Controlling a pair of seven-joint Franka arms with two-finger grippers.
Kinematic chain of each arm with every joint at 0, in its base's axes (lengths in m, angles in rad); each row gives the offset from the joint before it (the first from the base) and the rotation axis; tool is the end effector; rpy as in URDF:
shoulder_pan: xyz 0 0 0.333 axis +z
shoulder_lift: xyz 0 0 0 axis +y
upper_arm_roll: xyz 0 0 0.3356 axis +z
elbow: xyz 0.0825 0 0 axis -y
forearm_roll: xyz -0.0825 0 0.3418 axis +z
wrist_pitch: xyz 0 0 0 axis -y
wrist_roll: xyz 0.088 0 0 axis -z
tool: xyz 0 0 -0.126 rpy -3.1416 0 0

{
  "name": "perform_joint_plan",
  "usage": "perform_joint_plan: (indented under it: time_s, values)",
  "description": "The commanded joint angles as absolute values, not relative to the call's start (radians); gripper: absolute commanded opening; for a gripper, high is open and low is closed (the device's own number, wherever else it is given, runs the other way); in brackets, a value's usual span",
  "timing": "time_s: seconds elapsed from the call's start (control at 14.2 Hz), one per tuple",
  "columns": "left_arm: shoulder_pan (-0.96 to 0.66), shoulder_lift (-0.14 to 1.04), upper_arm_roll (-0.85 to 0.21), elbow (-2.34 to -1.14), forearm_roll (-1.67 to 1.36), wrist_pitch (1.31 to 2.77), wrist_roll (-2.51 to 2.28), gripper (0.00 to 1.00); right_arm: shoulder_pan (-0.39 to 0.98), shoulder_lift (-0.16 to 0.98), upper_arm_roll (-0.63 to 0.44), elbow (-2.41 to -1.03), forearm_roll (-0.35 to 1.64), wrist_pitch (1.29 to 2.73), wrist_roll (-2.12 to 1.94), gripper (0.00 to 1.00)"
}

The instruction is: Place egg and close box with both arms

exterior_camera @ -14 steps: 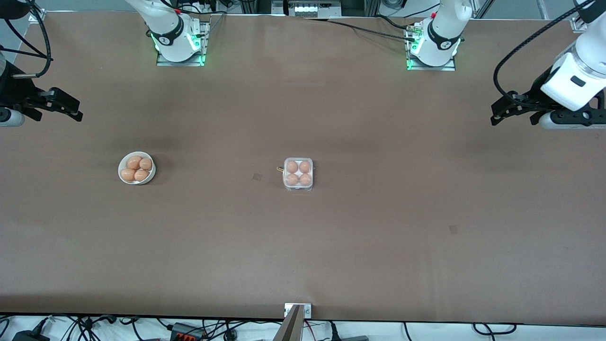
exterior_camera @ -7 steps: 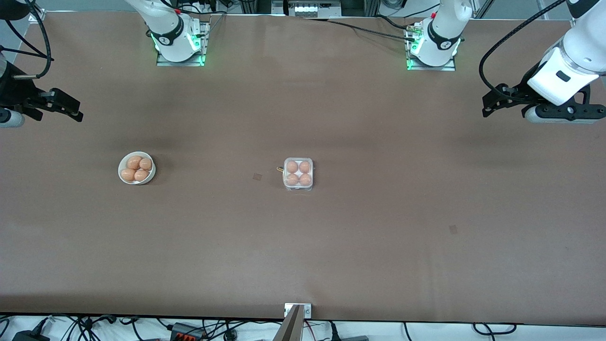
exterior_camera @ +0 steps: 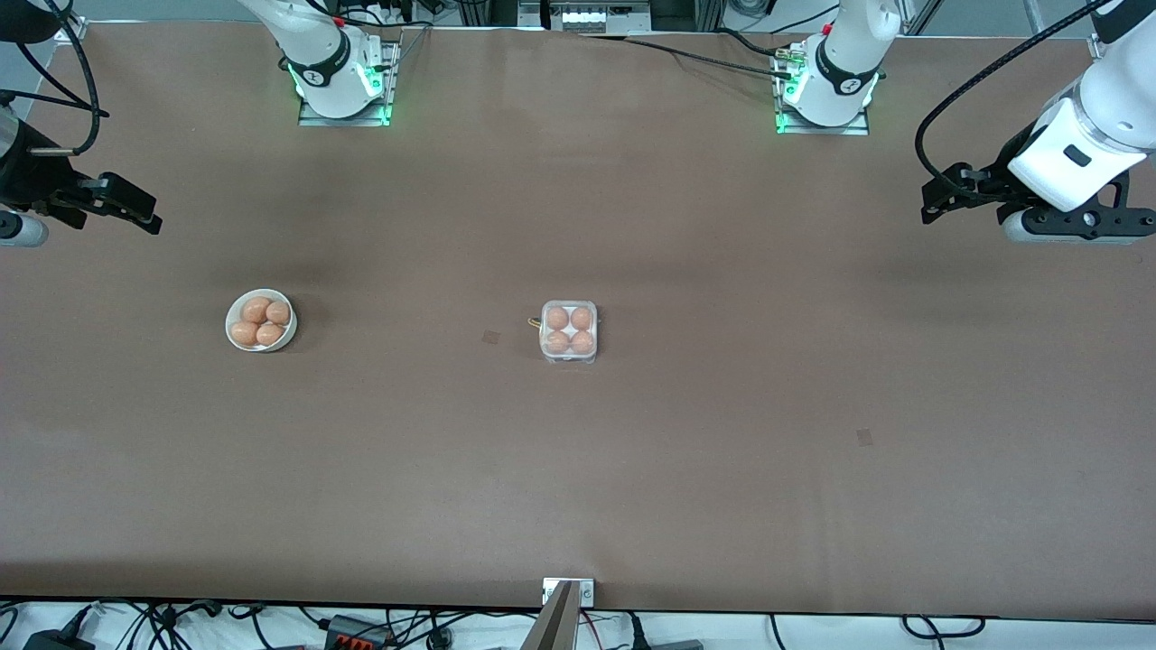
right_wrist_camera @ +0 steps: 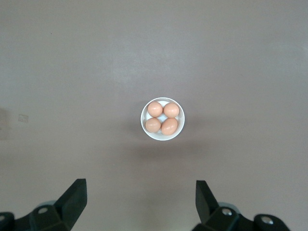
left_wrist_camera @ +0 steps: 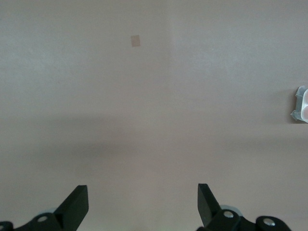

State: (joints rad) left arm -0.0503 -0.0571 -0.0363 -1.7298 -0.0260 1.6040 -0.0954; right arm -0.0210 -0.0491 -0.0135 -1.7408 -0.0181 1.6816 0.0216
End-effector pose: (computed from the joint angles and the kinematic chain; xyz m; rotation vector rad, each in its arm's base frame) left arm 0.4886 -0.0461 0.5883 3.1221 0.0167 -0.1103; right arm 0.5015 -0.0196 0.5861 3.1232 -0.0843 -0.0160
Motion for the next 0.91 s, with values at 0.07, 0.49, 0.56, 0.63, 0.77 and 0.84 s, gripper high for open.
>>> perform_joint_plan:
  time_s: [0.07, 0.49, 0.56, 0.63, 0.77, 0.84]
  values:
    - [-0.060, -0.046, -0.029, -1.700, -0.006, 1.578, -0.091, 1.00, -0.025, -0.072, -0.014, -1.759, -0.026, 1.698, -0.006, 1.00]
    - [-0.060, -0.046, -0.031, -1.700, -0.006, 1.578, -0.091, 1.00, -0.026, -0.071, -0.014, -1.755, -0.018, 1.697, -0.077, 1.00]
    - [-0.060, -0.046, -0.034, -1.700, -0.006, 1.578, -0.091, 1.00, -0.026, -0.071, -0.014, -1.753, -0.020, 1.697, -0.077, 1.00]
    - [-0.060, -0.048, -0.037, -1.700, -0.006, 1.578, -0.091, 1.00, -0.026, -0.071, -0.014, -1.755, -0.020, 1.697, -0.077, 1.00]
    - [-0.060, -0.046, -0.037, -1.700, -0.006, 1.578, -0.091, 1.00, -0.026, -0.071, -0.014, -1.753, -0.021, 1.697, -0.077, 1.00]
    - [-0.060, -0.048, -0.037, -1.700, -0.006, 1.578, -0.091, 1.00, -0.026, -0.071, -0.014, -1.753, -0.023, 1.698, -0.077, 1.00]
